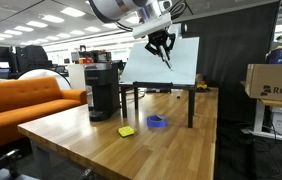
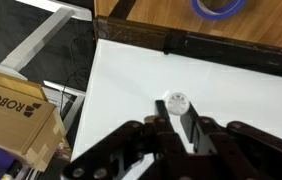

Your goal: Pick up the pen from the table and write with it on the whiteboard.

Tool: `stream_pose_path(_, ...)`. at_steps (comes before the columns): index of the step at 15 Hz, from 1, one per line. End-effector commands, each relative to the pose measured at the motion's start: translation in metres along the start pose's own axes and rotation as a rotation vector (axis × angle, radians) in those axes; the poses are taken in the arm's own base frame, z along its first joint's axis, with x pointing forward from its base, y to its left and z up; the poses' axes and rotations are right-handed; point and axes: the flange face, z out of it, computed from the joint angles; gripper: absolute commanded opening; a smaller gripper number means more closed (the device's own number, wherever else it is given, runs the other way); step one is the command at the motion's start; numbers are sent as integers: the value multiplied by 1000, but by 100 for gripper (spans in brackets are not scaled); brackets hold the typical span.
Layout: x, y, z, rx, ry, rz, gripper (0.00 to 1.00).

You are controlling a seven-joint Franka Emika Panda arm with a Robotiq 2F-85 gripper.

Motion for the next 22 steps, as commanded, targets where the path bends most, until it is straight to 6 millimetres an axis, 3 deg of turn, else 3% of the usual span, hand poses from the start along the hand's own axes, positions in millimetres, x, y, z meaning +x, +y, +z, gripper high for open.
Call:
stream_pose_path(1, -1, -9, -2, 2, 41, -10, 5)
stream_pose_path(4, -2, -24, -3, 22, 48, -25, 5)
stream_pose_path(15, -4, -106, -20, 145, 59, -85, 5)
stream_pose_path(18, -3, -112, -20, 161, 59, -94, 5)
stream_pose_path(22, -3, -95, -13, 149, 56, -88, 5)
